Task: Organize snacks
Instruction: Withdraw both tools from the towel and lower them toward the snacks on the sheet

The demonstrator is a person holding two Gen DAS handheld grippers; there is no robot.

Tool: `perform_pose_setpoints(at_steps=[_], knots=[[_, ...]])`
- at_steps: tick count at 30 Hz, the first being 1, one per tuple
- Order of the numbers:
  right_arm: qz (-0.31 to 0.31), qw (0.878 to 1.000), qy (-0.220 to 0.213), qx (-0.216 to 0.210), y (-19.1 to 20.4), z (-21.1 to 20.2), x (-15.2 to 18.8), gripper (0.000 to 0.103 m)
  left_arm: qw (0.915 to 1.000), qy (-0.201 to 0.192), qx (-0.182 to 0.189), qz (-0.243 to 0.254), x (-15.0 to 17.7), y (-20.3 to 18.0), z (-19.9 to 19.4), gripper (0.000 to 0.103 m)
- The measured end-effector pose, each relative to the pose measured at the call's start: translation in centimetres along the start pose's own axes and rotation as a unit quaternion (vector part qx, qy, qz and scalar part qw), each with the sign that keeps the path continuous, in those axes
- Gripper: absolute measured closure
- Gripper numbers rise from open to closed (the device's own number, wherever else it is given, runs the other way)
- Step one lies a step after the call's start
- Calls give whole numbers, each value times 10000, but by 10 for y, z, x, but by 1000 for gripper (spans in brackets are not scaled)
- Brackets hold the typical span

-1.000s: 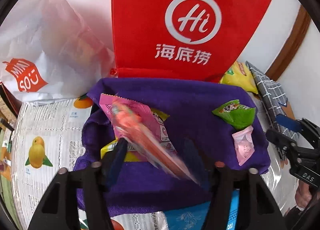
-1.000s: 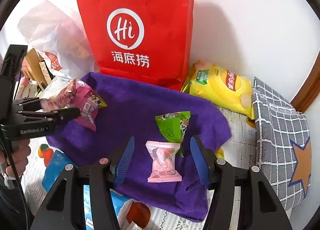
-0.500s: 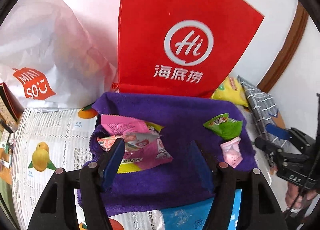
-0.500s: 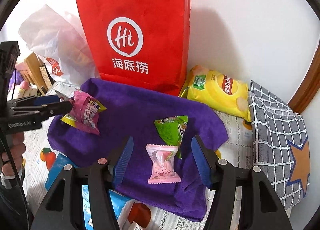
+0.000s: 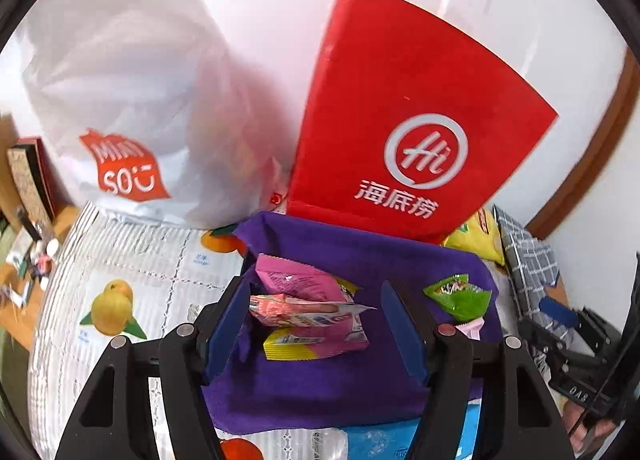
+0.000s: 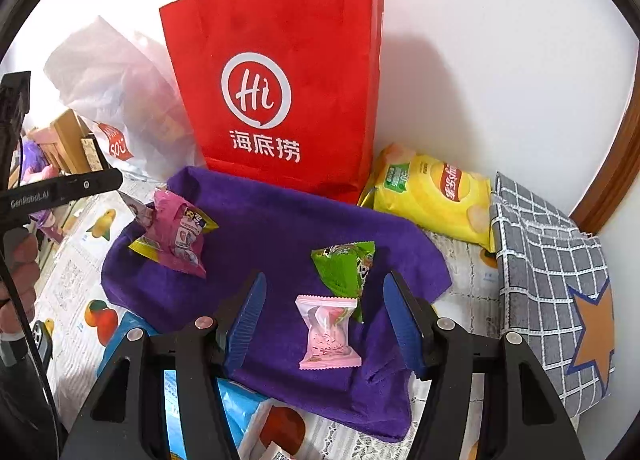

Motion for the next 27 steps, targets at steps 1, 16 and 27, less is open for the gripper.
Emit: perform_pose_setpoints(at_steps=[1,16,27], knots=[[-3,10000,-11,2,0,-1,-1,42,10000,20,32,-66,0,2,0,37],[242,9975,-662,102,-2,-62,10,42,9998,54,183,-30,5,-13,-7,43],[1017,9945,113,217,-17,-63,134,43,9986,-192,247,418,6,-34,-51,42]])
Point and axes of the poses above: each gripper's, at about its wrist camera, not at the fingertips, and z roughly the way its jaws point, y to its left, x to its underside, the point moved 7 cm from there along z, roughly the way its jaws point, and after that the axes turned 4 degrees about -x, right-handed, at the moved point
